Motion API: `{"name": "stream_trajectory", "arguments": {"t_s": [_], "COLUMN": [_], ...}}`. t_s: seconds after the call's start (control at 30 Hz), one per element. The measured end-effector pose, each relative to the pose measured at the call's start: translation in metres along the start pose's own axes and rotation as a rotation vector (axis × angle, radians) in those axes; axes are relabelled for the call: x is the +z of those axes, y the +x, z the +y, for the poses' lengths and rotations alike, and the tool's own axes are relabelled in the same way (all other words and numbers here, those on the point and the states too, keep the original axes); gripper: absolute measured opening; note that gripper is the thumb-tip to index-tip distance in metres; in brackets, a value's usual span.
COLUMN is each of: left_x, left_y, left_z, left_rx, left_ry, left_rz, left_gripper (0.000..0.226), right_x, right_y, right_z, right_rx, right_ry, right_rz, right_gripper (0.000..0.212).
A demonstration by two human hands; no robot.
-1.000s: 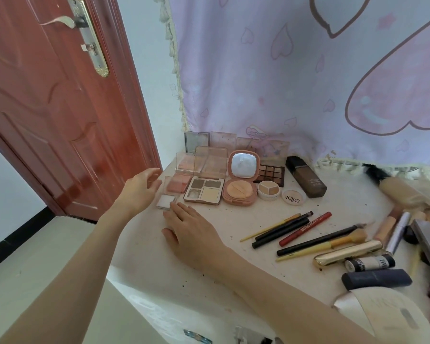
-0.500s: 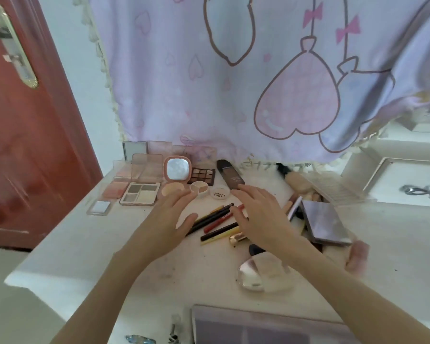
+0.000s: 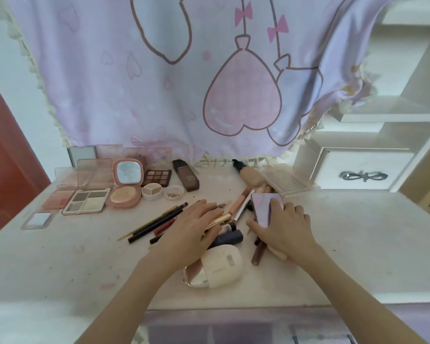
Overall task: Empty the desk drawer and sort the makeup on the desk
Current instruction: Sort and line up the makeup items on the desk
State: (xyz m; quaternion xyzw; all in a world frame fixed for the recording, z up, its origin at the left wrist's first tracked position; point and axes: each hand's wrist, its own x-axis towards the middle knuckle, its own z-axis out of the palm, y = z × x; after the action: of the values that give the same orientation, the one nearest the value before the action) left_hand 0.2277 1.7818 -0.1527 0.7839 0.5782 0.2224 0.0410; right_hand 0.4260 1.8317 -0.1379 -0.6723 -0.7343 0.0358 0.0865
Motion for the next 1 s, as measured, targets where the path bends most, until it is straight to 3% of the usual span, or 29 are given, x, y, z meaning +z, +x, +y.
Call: {"name": "stream_trajectory", "arguments": {"t_s": [0.17,0.33,0.47,0.63,0.7,0.8,0.9,1.0], "left_x": [-0.002,-0.012,-0.022,-0.044,-0.049,-0.052,-0.054,-0.058], "left_y": [0.003,0.017,0.032,0.038,0.035,0.029,0.023,0.016], "left_z": [0.0,0.005,0.01,0.004,0.003,0.008,0.007,0.002], "left_rx": [0.021,0.115,0.193,0.192,0.176,0.132,0.053,-0.046], "left_ry": [0.009,0.018,0.021,0.077,0.079,0.038,0.079,0.056], "left_rz": [-0.004,0.095,0.21,0.368,0.348,0.358,0.414,0.383], "left_gripper": [0.044,0.049,0.052,0.028,0.031,0.032,0.028,0.02], "right_x": [0.007,-0.011,-0.025,-0.021,-0.019,-0.017,-0.014,-0.012], "right_y": [0.005,0.001,0.005,0.01,0.01,0.01,0.007,0.007], "right_z": [0.004,0.003,-0.007,-0.028,-0.041,-0.063,-0.079,-0.093], "right_rx": [0.023,0.008,-0.117,-0.163,-0.102,-0.002,0.077,0.092], "right_ry": [0.19,0.69,0.989,1.241,1.529,1.982,2.07,2.087], "right_rz": [0.084,0.091,-0.009,-0.091,-0.138,-0.284,-0.406,-0.42], "right_gripper": [0.059,0.037,0.033,0.04,0.049,0.03,0.029,0.034]}}
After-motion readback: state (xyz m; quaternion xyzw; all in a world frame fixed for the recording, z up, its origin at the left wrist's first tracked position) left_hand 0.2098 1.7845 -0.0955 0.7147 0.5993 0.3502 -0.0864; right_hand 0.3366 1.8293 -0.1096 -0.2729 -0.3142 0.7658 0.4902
